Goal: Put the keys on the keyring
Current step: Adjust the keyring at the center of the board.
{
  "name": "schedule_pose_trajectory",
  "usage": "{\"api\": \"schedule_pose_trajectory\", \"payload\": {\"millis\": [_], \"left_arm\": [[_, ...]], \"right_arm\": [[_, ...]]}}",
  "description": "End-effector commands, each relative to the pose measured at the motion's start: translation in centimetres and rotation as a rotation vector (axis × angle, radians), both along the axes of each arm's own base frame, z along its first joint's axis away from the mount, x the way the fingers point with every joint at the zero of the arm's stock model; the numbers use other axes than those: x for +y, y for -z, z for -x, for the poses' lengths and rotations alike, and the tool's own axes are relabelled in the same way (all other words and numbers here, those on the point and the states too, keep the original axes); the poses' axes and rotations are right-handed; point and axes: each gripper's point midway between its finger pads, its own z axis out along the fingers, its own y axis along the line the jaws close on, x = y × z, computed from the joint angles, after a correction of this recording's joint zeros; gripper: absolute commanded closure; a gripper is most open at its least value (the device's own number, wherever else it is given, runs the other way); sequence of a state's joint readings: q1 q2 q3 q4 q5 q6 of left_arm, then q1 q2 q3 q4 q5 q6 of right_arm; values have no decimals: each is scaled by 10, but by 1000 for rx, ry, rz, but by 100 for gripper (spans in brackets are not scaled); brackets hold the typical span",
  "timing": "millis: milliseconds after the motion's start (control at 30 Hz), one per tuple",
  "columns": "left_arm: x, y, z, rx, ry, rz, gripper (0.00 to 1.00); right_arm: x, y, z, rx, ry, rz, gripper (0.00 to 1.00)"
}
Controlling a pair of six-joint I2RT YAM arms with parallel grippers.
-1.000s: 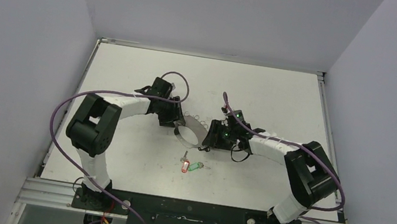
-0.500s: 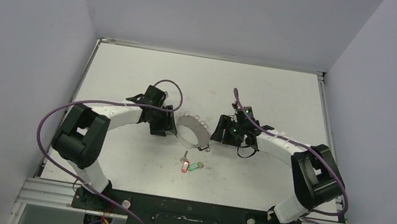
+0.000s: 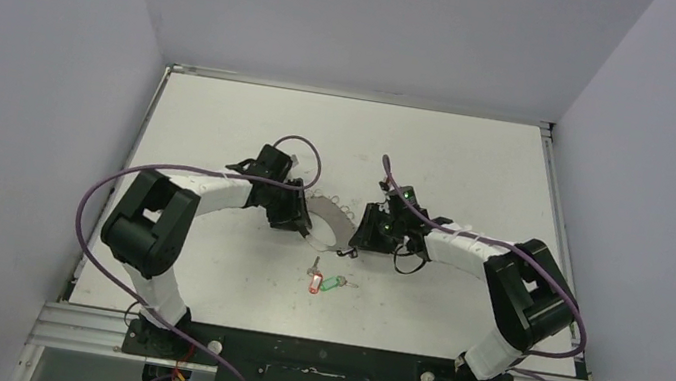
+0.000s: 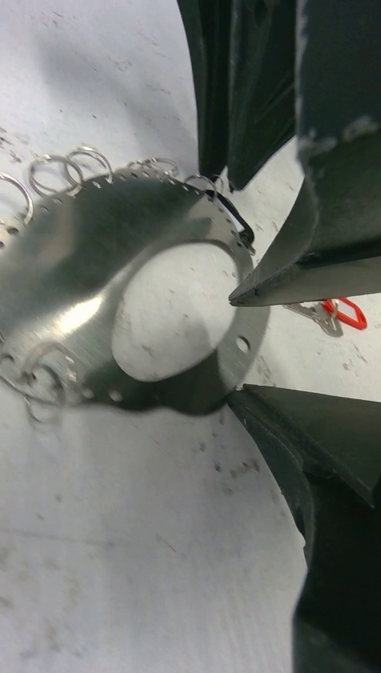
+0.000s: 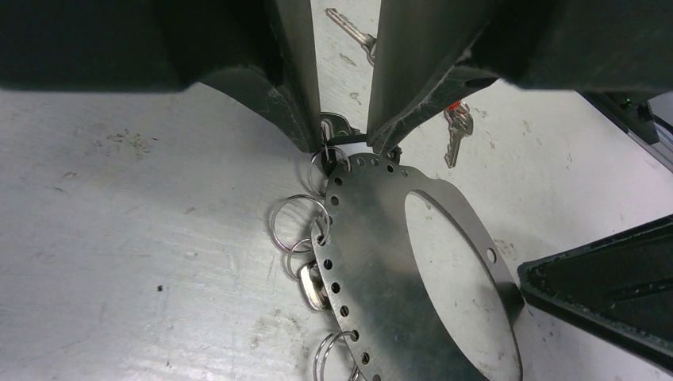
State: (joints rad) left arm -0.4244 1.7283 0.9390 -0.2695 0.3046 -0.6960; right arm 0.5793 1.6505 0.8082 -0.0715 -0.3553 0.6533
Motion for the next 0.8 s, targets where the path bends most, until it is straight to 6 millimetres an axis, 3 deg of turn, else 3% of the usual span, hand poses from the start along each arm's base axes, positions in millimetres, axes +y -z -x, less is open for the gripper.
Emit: {"api": "schedule_pose_trajectory", "payload": {"millis": [0,200,333,433,500,567,767], "left_arm": [[-10,5,-13,1,30,-36,60],[-21,1,-32,-16,86,-88,61],[-14,-6,-36,-36,103,-156,60],[-1,-16,-36,-67,102,-215,59],[7,-23,-34,-89,100,-247,57],[14,-28,-30,-101,93,-265,56],[19,-29,-11,-110,57,-218,56]], "right_arm": [[14,0,1,-12,-13,-39,73],[26,-3,7,-5,-49,-57,74],[28,-11,7,-27,-56,-64,72],[20,-18,3,-61,-46,-24,65],[11,-22,-3,-84,-36,17,48],[3,-26,-10,-103,-27,53,40],[-9,-25,-34,-99,0,60,40]]}}
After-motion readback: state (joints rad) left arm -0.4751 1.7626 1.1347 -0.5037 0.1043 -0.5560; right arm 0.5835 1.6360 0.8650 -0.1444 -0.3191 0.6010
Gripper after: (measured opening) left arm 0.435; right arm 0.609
